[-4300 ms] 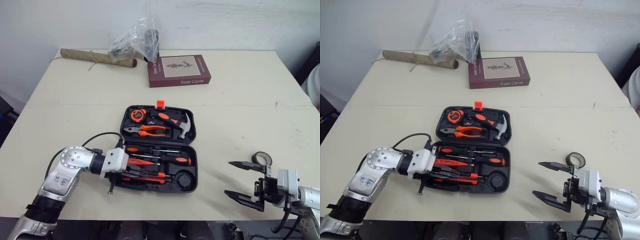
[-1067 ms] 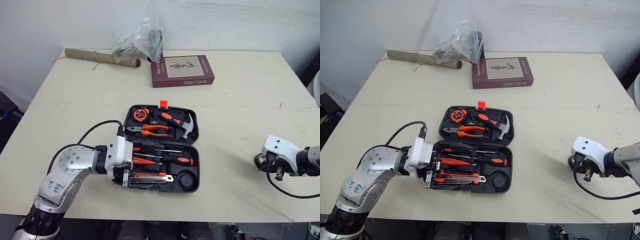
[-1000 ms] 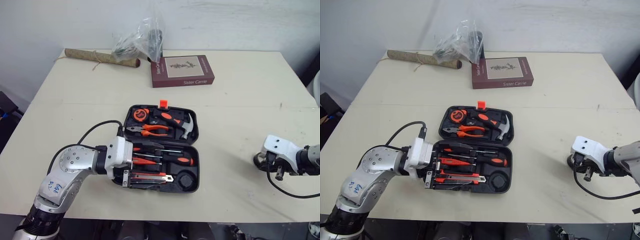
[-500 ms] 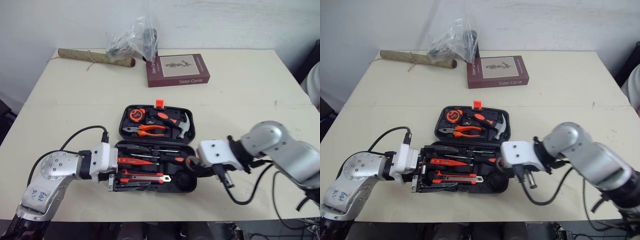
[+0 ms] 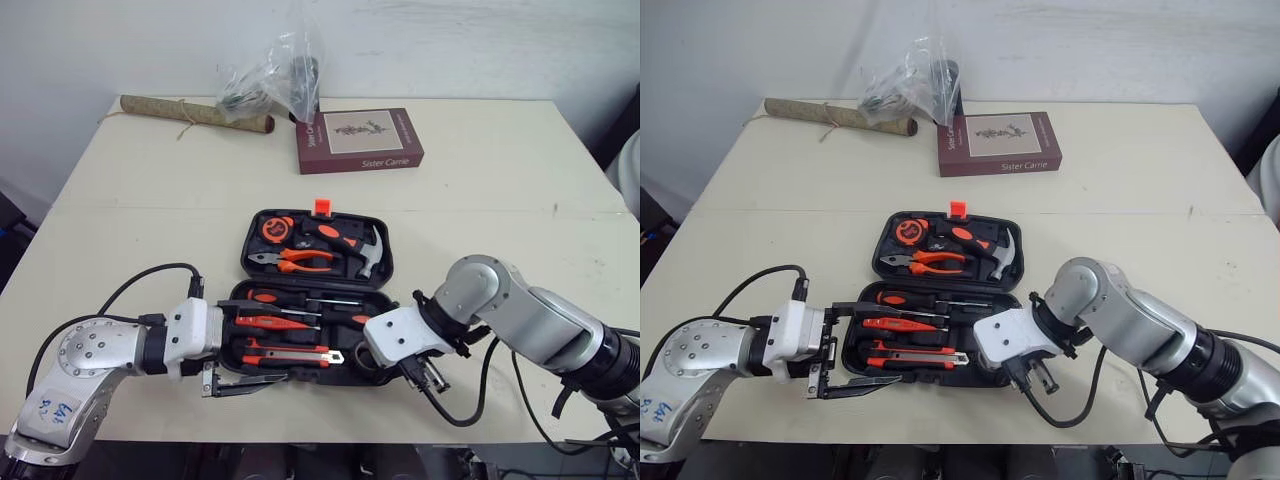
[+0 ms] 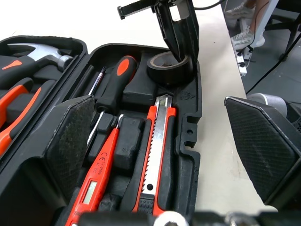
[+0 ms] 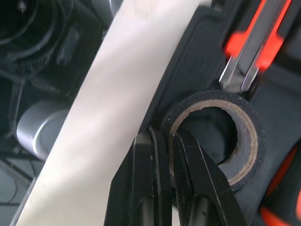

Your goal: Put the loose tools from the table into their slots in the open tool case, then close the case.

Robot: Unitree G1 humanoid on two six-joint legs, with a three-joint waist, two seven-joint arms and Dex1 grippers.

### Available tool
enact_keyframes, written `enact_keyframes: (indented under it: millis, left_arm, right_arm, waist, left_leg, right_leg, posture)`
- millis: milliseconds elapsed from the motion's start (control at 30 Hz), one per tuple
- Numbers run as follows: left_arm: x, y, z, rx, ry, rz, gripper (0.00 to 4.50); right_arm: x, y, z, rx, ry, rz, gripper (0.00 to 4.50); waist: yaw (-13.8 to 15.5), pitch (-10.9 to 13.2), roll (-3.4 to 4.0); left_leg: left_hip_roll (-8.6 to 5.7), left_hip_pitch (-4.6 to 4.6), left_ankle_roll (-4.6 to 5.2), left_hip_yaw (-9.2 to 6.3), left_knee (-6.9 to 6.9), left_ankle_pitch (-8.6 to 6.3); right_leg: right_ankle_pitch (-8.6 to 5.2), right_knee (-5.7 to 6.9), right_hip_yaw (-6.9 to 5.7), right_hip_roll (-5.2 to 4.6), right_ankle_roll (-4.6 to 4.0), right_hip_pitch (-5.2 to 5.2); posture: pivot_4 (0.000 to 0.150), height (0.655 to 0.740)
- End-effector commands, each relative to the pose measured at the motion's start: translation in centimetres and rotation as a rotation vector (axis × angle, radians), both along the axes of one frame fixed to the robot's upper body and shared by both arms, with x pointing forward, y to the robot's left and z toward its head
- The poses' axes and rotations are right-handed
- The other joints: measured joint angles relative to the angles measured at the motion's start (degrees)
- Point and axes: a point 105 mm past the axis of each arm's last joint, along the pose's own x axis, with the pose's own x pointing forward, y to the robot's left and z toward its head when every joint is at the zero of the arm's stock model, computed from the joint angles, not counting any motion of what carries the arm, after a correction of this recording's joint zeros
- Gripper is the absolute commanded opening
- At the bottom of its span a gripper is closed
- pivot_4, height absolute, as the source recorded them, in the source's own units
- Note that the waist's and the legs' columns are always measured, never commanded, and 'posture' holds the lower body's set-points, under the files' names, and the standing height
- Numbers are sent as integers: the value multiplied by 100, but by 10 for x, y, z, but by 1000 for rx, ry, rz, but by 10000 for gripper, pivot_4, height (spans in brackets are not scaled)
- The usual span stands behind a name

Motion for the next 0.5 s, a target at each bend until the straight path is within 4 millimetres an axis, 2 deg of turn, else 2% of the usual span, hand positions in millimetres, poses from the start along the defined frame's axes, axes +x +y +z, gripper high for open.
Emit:
enact_keyframes:
  millis: [33,267,433,500]
  left_arm:
    - [-3,-3,9,-16,-30,-11,45000]
    - [-2,-5,9,-19,-32,-6,45000]
    - [-1,-4,8,-22,-36,0,45000]
    - [-1,-3,6,-24,-36,4,45000]
  right_arm:
    - [0,-8,-1,-62,4,10,888]
    - [10,-19,-7,-145,-45,-20,888]
    - [10,-18,-7,-142,-27,-36,888]
    - [7,-20,-4,-142,-10,-30,7257]
  waist:
    - [3,0,0]
    - [9,0,0]
    - [9,-2,-3]
    - [9,-2,-3]
  left_leg:
    - [0,0,0,0,0,0]
    - [-3,0,1,-1,2,0]
    - [-3,0,1,-1,2,0]
    - [-3,1,1,-1,3,0]
  right_leg:
    - [0,0,-2,0,0,0]
    - [0,-1,-7,-1,0,3]
    - [0,-1,-6,-1,0,4]
    - [0,0,-6,-2,0,4]
  posture:
    - [1500,7400]
    - [1500,7400]
    - [1500,7400]
    - [1500,7400]
